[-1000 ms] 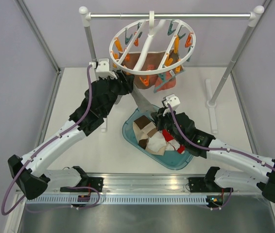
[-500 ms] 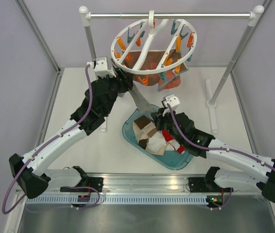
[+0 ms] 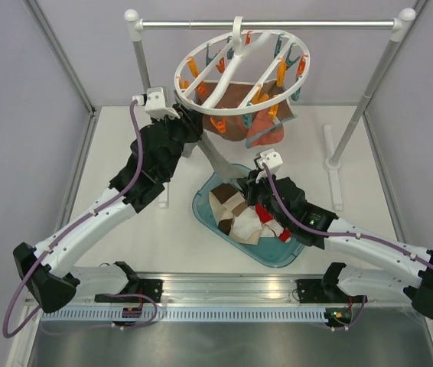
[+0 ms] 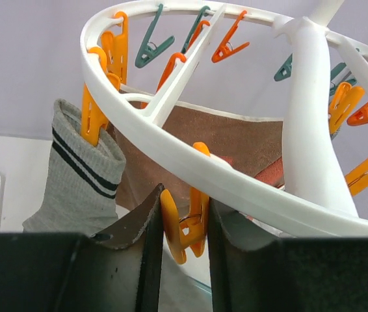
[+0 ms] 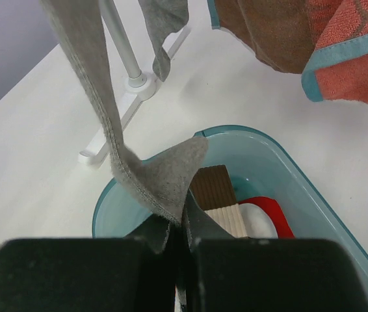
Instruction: Remove the socks clipped to the hanger
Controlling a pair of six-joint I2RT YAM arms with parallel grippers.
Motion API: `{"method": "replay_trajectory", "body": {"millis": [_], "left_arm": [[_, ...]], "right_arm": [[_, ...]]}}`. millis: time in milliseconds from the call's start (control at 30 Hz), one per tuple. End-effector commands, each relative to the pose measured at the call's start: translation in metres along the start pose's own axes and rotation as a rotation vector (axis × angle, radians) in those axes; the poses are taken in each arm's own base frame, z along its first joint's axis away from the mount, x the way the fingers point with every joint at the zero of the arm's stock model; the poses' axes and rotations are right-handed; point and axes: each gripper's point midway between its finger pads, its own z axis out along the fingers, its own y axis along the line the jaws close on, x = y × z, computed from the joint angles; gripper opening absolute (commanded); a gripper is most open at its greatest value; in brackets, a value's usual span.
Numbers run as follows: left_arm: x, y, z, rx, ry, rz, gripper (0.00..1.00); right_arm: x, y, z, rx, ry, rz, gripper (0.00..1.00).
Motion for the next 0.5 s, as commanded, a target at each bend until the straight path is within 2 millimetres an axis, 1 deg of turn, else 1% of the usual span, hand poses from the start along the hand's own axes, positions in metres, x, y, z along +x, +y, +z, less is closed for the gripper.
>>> {"method": "replay_trajectory", "body": {"millis": [0,67,133,333,367,400,433,467], "left_arm": [[-0.032,-0.013,-0.002,0.033,-0.078,-0.034,0.18],[-0.032,-0.015,-0.002,0.045,-0.075,-0.027,0.10],[-0.034,-0.017,-0.002,0.056,-0.074,-0.026,0.03],[-0.031,-0.025,-0.002,0.090,-0.045,-0.013,0.02],[-0.032,-0.029,-0.002,0.097,-0.045,-0.012,0.02],[-0.030,-0.030,-0.002,0.097,-0.037,-0.006,0.02],[-0.030,-0.031,-0.002,0.098,-0.035,-0.003,0.02],[-0.031,-0.033,-0.002,0.100,-0.036,-0.003,0.02]], "right_arm": [[-0.013,0.004,0.000,-0.005,-0.037,0.021,0.01],[-0.013,0.003,-0.001,0.000,-0.038,0.018,0.01],[-0.014,0.002,-0.002,0.004,-0.039,0.017,0.01],[-0.014,-0.013,-0.011,0.061,-0.053,0.002,0.01],[-0.017,-0.015,-0.014,0.062,-0.063,0.000,0.02],[-0.013,-0.017,-0.015,0.067,-0.056,-0.013,0.04],[-0.012,-0.019,-0.015,0.071,-0.058,-0.020,0.17],[-0.013,-0.019,-0.015,0.069,-0.069,-0.020,0.25]]}}
